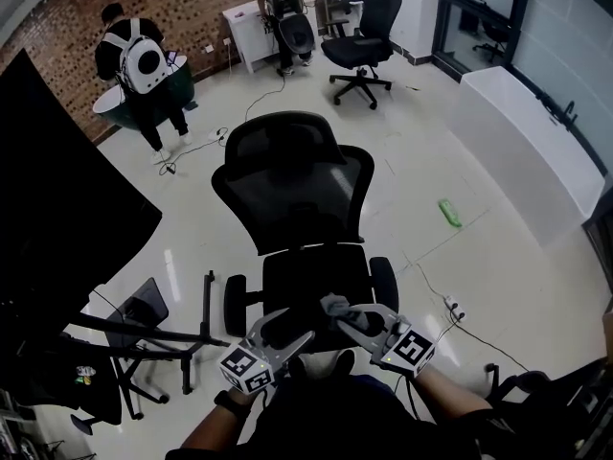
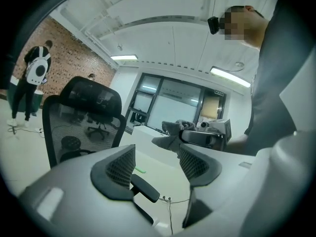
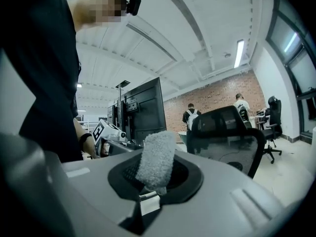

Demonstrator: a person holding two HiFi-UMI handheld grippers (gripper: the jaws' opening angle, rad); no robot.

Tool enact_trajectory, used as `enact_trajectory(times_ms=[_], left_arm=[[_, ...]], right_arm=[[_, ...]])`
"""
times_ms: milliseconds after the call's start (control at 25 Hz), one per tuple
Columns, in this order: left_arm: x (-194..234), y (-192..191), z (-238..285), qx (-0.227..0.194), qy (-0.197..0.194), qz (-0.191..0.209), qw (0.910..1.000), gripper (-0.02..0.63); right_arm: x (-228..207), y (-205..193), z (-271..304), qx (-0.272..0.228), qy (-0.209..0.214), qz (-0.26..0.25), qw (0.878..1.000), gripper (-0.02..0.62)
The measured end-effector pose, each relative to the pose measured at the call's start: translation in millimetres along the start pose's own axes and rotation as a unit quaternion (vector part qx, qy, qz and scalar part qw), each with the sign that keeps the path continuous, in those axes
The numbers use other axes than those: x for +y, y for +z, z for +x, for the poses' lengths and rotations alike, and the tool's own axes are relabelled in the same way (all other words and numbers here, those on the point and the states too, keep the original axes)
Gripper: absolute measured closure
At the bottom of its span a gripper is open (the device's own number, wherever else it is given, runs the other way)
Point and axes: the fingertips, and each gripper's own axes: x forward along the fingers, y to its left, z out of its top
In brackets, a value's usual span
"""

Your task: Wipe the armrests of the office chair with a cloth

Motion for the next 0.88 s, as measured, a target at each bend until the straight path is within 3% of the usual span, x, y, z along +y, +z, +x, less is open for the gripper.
enact_trajectory(times_ms=[520, 880], left_arm=[[-4, 1, 39, 0.016, -0.027, 0.008, 0.9995, 0.304], [6, -9, 85, 0.042, -0.062, 0.016, 0.997, 0.304]], right_arm=[[-43, -5, -15, 0.005, -0.041, -0.002, 0.999, 0.558], [-100, -55, -15, 0.064, -0.083, -0.008, 0.994, 0.557]])
